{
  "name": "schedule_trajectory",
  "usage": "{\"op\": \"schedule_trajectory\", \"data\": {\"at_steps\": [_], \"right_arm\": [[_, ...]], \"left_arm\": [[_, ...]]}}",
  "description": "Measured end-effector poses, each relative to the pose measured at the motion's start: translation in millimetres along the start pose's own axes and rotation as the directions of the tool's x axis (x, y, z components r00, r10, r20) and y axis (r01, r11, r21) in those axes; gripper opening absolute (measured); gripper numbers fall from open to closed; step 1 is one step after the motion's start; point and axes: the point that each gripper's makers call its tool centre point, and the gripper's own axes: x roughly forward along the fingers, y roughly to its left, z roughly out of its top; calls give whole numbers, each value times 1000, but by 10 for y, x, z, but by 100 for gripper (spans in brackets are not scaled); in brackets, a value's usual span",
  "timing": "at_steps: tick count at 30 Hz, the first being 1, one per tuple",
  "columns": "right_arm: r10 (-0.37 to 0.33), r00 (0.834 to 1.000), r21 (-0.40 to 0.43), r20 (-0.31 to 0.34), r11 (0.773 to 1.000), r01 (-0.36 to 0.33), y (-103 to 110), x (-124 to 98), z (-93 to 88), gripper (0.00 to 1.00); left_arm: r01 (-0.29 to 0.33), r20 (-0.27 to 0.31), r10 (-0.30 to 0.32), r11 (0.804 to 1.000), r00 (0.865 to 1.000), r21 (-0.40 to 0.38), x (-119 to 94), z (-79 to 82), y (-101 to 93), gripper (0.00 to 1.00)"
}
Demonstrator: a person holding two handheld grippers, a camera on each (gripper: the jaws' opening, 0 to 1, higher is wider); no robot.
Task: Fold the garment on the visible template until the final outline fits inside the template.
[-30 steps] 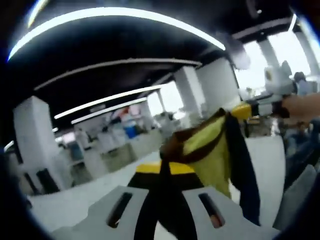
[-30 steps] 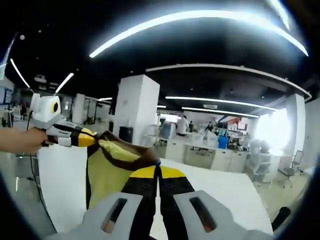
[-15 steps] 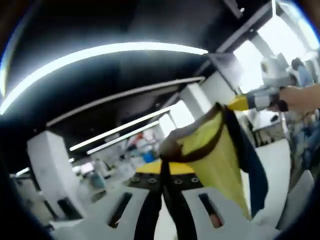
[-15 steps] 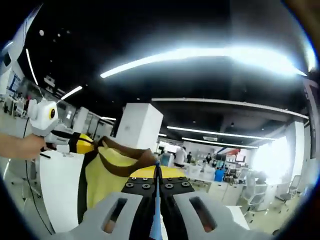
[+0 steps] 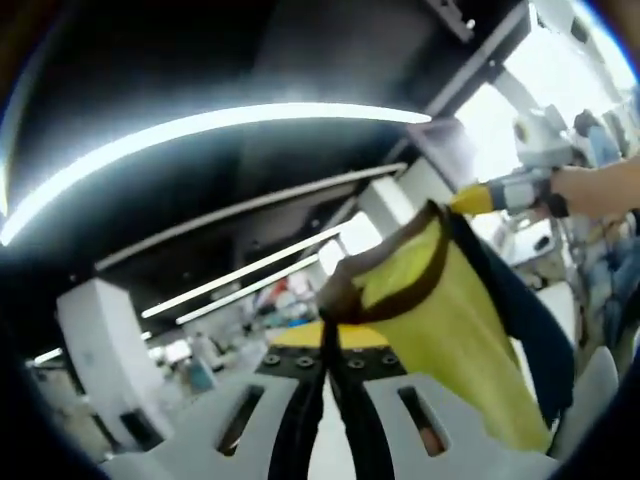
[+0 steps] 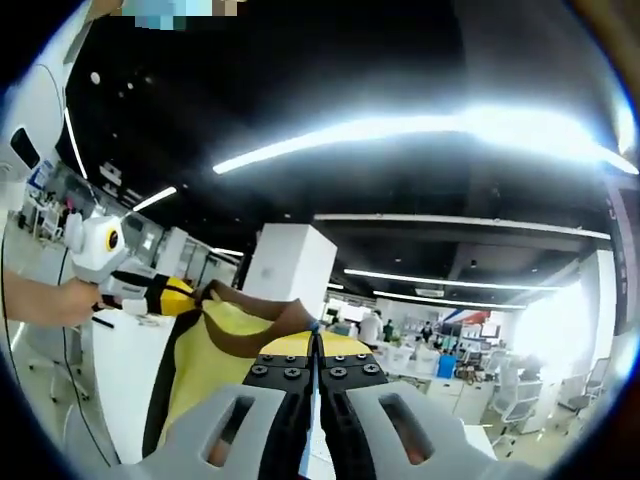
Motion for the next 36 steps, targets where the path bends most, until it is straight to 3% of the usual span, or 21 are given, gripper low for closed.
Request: {"op": "schedule_trajectory", "data": {"at_steps": [5,9,18,26,31,36], "right_arm": [[14,1000,12,-13,1000,-14,33,6,-88,1],[19,1000,21,-8,1000,-19,42,3,-60,1],[87,996,-10,-9,996,-87,128,-100,149,1],[129,992,24,1,991,-129,162,-154,316,1],[150,987,46,-63,988,-148,201,-174,136,1],[155,980,99,-124,985,-143,190,-93,-314,1]], "left_arm": [[7,-28,-7,1000,1000,-6,-17,-103,-41,0],[-4,-25,4,1000,1000,-1,-64,-64,-56,0],[-15,-20,15,1000,1000,19,-285,151,-90,0],[-8,-7,9,999,1000,48,-328,412,-72,0],[30,-67,-29,999,997,20,-285,177,-157,0],[64,-147,-64,998,987,-6,-139,-251,-279,0]]}}
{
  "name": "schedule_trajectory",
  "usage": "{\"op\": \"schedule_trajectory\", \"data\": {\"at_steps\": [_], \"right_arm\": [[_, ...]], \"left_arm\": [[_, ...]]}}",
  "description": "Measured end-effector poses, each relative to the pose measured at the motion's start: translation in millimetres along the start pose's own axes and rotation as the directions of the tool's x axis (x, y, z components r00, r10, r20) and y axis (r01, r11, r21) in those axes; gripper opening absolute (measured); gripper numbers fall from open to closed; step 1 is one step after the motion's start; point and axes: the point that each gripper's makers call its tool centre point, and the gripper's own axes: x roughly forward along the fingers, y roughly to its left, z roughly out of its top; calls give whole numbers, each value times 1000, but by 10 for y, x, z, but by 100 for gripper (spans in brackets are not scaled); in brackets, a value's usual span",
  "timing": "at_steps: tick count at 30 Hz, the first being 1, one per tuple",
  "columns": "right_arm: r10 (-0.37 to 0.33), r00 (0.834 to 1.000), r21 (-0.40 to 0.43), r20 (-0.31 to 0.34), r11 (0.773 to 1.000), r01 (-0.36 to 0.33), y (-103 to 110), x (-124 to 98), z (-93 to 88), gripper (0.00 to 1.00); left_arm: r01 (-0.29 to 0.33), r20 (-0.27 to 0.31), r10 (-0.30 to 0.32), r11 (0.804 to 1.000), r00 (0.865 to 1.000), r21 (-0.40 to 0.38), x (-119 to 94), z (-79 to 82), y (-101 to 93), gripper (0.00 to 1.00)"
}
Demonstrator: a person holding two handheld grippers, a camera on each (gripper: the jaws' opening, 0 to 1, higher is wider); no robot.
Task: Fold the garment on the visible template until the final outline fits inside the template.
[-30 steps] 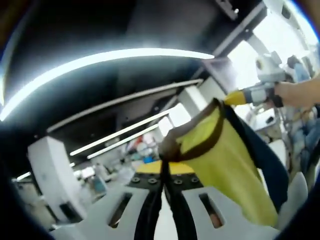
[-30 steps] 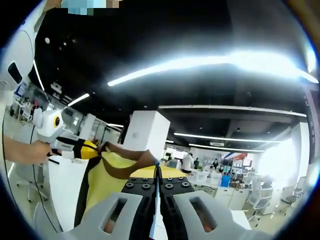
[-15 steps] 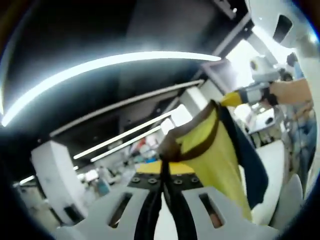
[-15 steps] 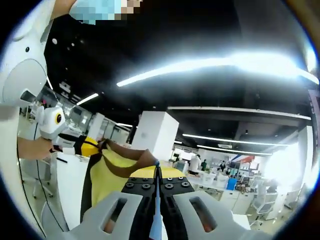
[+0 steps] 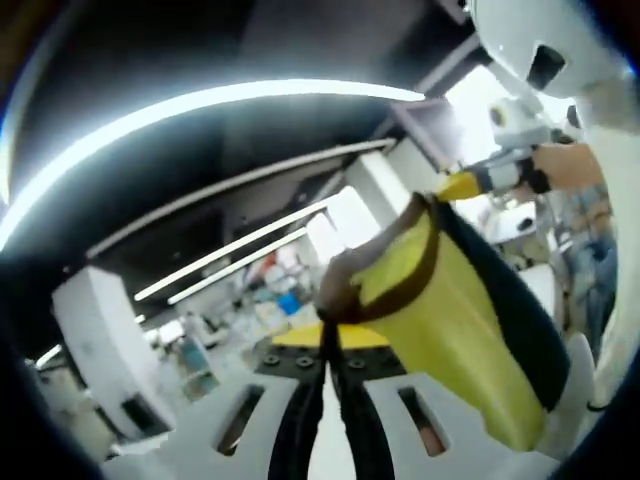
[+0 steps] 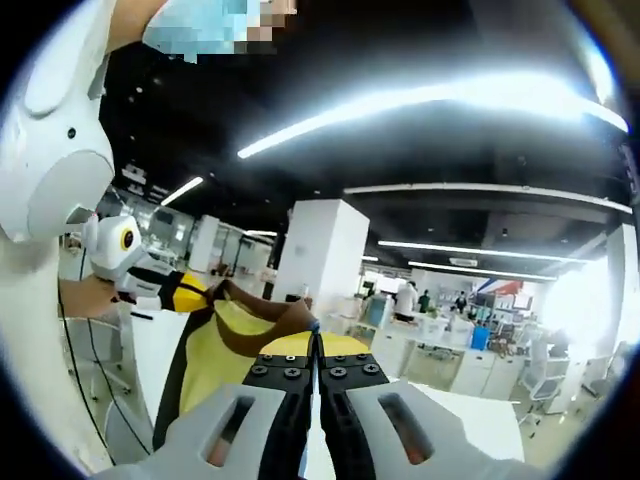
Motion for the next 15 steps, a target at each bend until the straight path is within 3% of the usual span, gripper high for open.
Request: {"op": "schedule_trajectory", "data": {"at_steps": [5,9,12,15], "right_arm": [[-7,998,68,-65,998,12,-169,214,-577,1],[-24,993,145,-116,989,41,-369,432,-1152,1],[-18,984,171,-177,984,49,-479,606,-1604,1],[-12,976,199,-218,978,56,-540,741,-1943,1]], "left_arm": [[35,-62,-37,999,997,-33,276,-454,-58,0],[56,-106,-63,996,992,-68,552,-882,-66,0],[68,-140,-77,995,987,-71,772,-1184,-64,0],[76,-178,-95,991,979,-112,985,-1506,-49,0]]}}
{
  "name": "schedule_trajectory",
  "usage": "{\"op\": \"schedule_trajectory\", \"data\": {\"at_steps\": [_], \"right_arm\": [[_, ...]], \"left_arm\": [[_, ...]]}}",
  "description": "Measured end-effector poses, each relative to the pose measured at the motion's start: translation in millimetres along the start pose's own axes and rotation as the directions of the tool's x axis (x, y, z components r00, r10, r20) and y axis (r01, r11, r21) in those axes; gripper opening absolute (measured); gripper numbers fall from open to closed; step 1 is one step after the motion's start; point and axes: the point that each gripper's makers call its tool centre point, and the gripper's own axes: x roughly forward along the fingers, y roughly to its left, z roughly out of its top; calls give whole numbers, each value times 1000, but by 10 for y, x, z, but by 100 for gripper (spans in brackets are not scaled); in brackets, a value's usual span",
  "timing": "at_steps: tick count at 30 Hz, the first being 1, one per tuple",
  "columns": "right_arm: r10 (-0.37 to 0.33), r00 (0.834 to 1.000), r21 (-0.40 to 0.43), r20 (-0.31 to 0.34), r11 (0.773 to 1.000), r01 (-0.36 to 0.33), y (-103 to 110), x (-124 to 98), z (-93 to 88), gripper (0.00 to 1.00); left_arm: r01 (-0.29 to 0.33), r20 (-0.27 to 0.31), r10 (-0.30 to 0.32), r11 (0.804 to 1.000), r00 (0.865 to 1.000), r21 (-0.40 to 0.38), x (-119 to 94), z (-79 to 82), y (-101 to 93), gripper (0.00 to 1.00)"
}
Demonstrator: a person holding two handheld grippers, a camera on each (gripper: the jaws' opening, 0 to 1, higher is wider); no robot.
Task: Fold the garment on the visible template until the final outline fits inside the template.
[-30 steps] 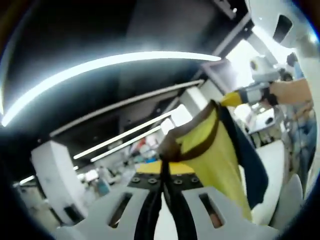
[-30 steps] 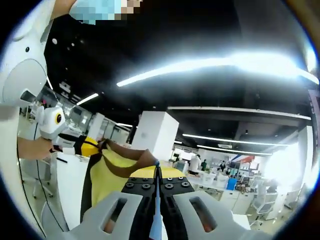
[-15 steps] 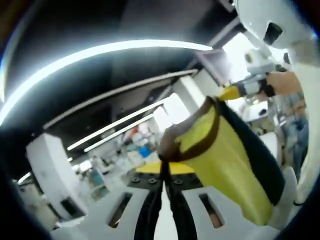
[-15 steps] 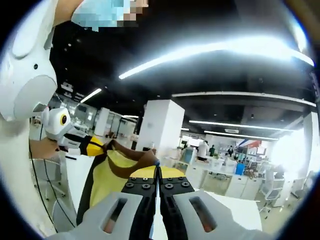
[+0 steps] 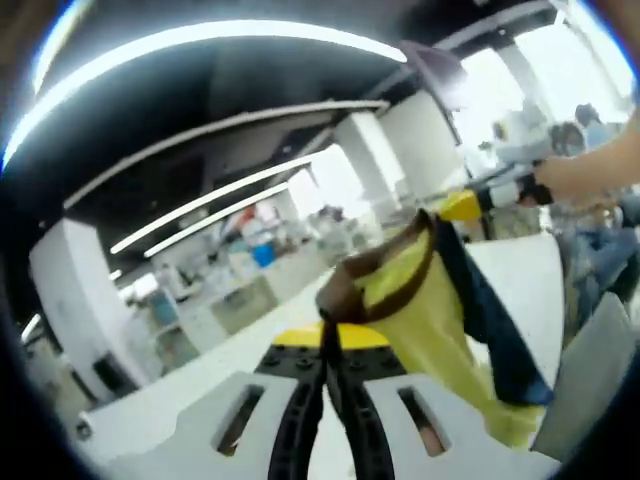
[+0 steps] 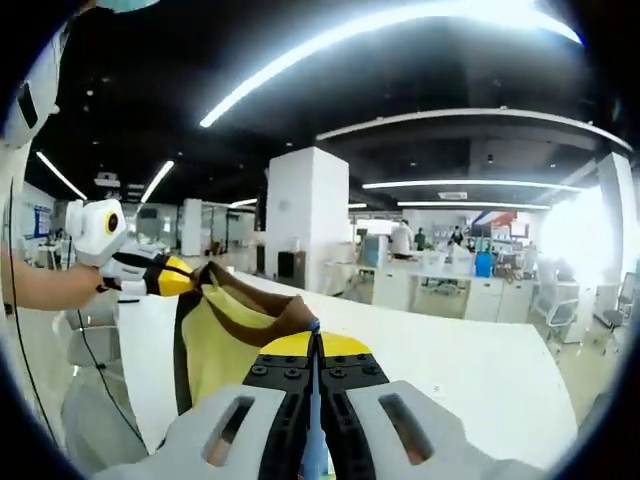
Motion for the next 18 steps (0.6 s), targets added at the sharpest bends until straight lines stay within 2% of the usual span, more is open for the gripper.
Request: {"op": "schedule_trajectory", "data": {"at_steps": [2,6,18], "right_arm": [[2,1000,6,-8,1000,-1,-45,105,-100,1],[6,1000,20,-31,1000,-5,-156,304,-291,1],[-7,998,48,-61,999,10,-595,911,-597,1]], "left_arm": [[9,-30,-10,998,999,-61,176,-199,39,0],[11,-58,-16,997,998,-74,442,-420,132,0],[24,-100,-35,994,994,-107,995,-816,331,0]]}}
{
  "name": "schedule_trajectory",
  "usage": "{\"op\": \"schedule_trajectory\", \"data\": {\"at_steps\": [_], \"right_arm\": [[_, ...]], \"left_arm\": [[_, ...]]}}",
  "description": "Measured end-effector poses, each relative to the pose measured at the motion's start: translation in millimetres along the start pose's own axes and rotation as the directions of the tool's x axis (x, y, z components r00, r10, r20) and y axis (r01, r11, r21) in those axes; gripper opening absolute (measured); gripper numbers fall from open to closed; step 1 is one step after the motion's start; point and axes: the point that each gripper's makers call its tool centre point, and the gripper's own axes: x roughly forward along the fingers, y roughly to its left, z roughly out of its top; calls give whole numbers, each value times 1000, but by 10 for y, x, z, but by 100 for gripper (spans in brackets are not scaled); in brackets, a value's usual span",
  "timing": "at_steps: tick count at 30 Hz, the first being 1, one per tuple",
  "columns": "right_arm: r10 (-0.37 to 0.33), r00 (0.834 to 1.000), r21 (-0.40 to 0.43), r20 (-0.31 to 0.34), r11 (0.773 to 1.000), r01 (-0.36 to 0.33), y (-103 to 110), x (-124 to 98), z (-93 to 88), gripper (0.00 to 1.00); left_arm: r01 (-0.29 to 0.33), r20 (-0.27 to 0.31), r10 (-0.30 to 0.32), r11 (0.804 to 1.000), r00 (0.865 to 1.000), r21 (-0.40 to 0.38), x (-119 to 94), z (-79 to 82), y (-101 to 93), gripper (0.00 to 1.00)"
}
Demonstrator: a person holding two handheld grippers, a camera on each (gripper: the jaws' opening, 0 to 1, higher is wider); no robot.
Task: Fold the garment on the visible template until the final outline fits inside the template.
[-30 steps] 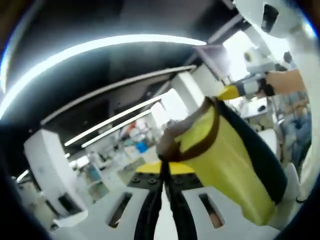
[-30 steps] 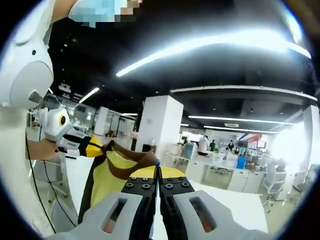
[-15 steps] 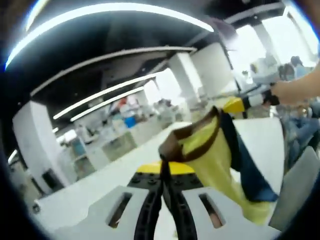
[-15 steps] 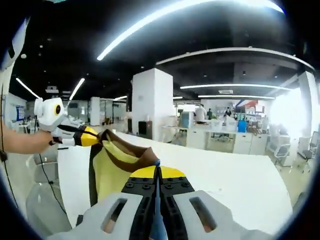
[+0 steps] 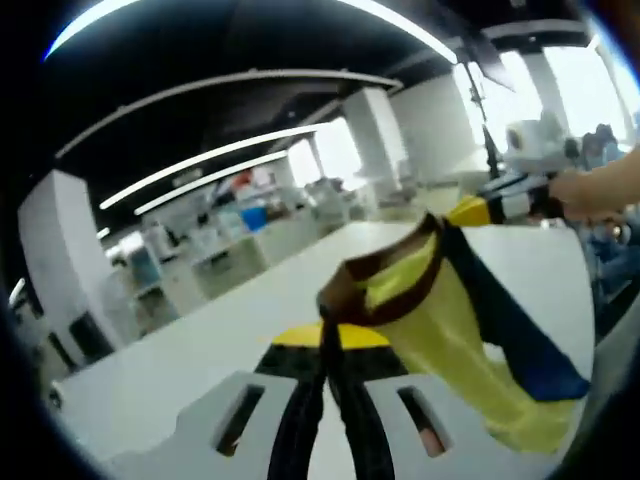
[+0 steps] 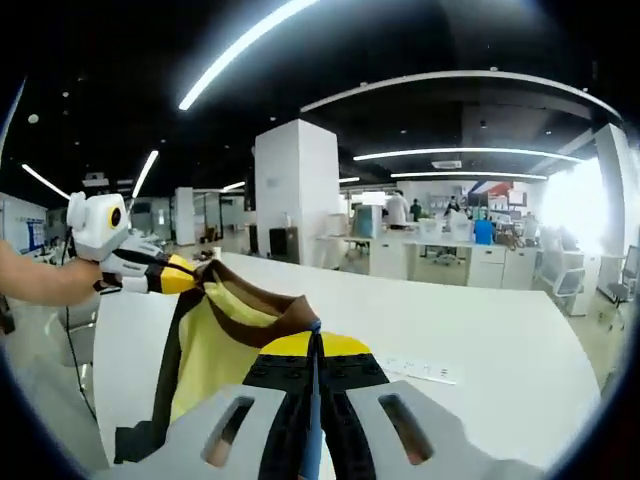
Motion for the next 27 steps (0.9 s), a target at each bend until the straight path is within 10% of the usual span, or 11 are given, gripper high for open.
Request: {"op": "schedule_trajectory", "data": {"at_steps": [27], "right_arm": [[16,986,14,-168,1000,-14,-488,1070,-866,1]], "left_arm": [[4,-194,-21,996,981,-84,986,-994,401,0]]}}
